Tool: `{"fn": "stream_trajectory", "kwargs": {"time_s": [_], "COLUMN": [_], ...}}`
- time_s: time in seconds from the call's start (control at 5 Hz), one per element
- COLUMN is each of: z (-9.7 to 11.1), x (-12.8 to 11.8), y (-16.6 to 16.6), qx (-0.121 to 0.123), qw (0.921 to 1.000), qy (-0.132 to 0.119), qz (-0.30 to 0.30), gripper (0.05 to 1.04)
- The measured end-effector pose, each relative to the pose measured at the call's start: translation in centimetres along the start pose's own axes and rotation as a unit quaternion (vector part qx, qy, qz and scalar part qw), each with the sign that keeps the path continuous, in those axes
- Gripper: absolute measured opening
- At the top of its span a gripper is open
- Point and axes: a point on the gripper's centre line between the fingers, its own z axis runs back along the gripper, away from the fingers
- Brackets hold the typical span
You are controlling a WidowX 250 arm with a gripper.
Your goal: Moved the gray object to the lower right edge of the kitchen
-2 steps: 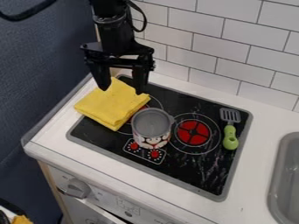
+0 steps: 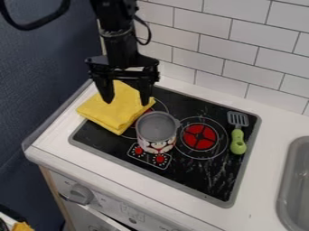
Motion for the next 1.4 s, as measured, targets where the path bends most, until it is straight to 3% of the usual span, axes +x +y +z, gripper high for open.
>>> {"fn": "stream_trajectory", "kwargs": {"time_s": [0.2, 0.4, 0.6, 1.0, 1.2, 1.4], "z": [-0.8, -2.3, -4.0, -6.1, -6.3, -6.9], "x": [1.2, 2.2, 2.5, 2.9, 2.8, 1.7], "y": [0.7, 1.1, 0.7, -0.4, -1.8, -3.4], "qx": [0.008, 0.014, -0.003, -0.02, -0.015, 0.009], "qw": [0.9972, 0.9886, 0.9754, 0.9247, 0.9132, 0.9093], "qy": [-0.029, -0.049, -0.033, -0.016, -0.025, -0.032], "qz": [0.068, 0.141, 0.218, 0.38, 0.406, 0.415], "gripper": [1.001, 1.001, 1.001, 1.001, 1.001, 1.0]}}
